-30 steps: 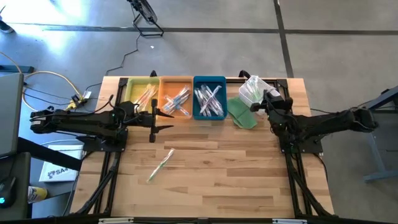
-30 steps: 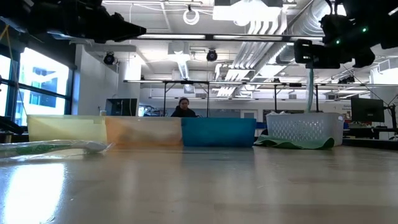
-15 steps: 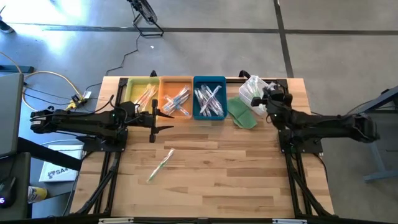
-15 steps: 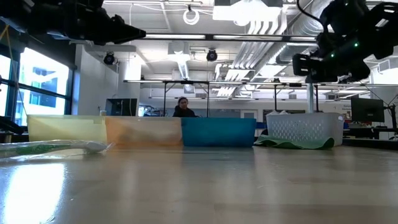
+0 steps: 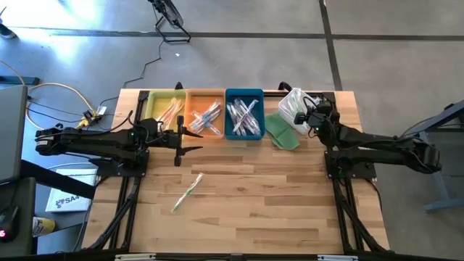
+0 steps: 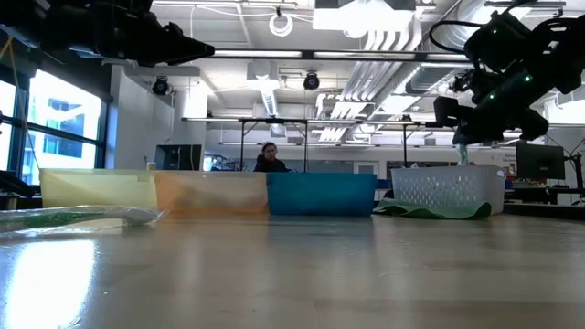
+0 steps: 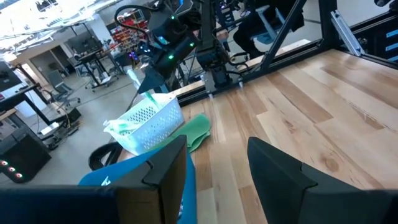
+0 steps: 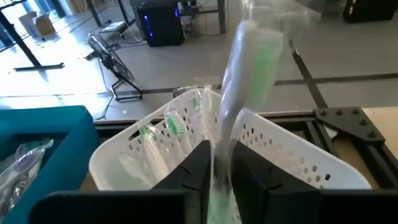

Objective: Pick & Place Toothbrushes
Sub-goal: Put the green toothbrush into the white bin

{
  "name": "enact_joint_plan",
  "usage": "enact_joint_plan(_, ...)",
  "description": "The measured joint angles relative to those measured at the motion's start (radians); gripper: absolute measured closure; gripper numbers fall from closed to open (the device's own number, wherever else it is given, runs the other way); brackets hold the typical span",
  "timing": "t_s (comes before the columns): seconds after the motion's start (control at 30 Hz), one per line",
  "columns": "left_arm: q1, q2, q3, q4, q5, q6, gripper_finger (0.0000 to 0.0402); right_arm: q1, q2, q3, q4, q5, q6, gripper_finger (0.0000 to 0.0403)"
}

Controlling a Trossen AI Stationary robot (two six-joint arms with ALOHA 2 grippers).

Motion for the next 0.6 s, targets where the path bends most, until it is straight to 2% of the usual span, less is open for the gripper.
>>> enact_joint_plan(0.23,0.0,0.0,0.0,-0.002,0.0,-0.001,0.0238,0.002,0.0,0.0,0.044,0.043,-0.067,0.0313)
enact_joint_plan(0.43,0.0,0.0,0.0,-0.011,-0.001,-0.001,0.0238,0.002,-0.001,0.0,0.147,0.096,-0.154,0.0276)
enact_joint_plan(0.53,0.0,0.0,0.0,-0.022,-0.001,-0.001,0.0238,0.002,-0.001,0.0,0.24,0.078,-0.228,0.0263)
enact_joint_plan(0.6,0.0,0.0,0.0,-0.03,-0.001,-0.001,0.0238,0.01,-0.001,0.0,0.314,0.022,-0.263,0.026)
